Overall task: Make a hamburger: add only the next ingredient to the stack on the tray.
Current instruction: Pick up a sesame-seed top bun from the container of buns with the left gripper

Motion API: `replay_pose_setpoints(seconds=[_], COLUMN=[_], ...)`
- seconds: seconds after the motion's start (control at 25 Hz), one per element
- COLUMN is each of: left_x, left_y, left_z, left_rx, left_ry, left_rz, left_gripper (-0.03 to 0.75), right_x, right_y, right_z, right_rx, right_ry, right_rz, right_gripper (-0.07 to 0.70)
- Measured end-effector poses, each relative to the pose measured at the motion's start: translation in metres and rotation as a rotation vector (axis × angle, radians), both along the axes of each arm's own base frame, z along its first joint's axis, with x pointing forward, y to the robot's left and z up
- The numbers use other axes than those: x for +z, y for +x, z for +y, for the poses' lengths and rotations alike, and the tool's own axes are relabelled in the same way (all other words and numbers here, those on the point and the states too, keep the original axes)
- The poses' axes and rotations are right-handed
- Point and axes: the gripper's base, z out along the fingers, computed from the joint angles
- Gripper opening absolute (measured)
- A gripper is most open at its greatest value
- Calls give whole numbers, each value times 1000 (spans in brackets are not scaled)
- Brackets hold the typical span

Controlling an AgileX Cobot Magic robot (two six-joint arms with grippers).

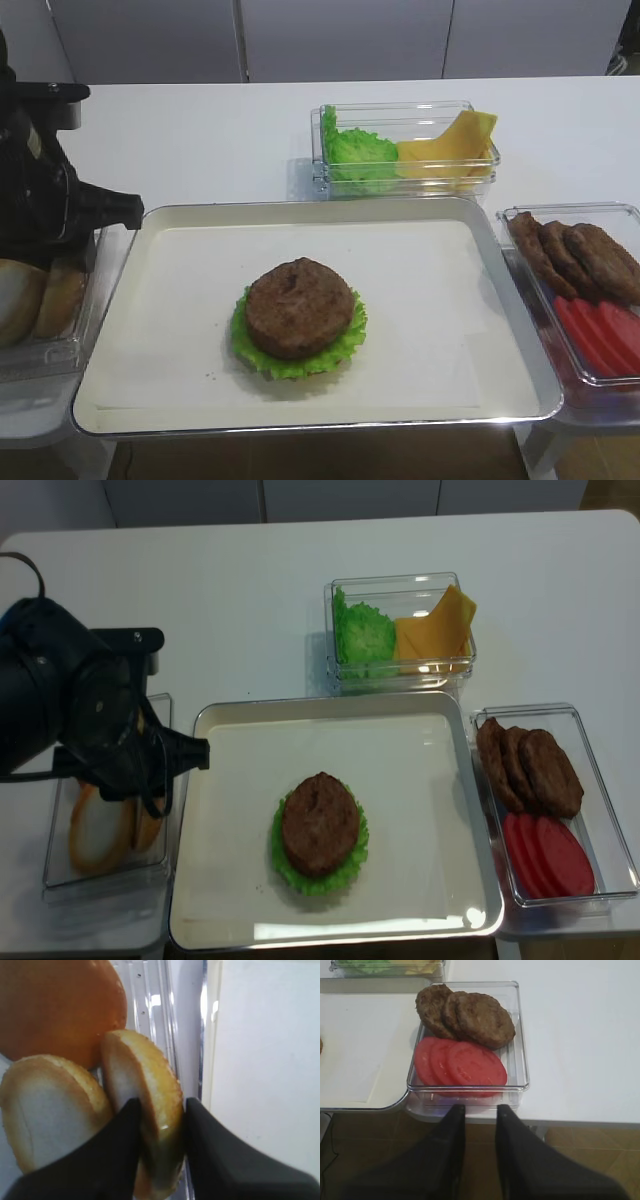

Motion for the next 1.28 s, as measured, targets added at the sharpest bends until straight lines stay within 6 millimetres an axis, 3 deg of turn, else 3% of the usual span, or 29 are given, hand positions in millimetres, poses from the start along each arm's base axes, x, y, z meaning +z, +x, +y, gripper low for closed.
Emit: replay_pose_setpoints(seconds=[1.0, 1.28], left_x=[4, 18], left_y=[-2, -6], left_z=[3, 5], left_rx=[-3, -6], left_ry=[21, 11], left_rz=[-6, -59], left_gripper=[186, 186], right_x=[0, 0], right_y=[0, 0], right_z=[0, 0], right_rx=[0, 0], right_ry=[0, 0], right_rz=[0, 0], right_gripper=[180, 180])
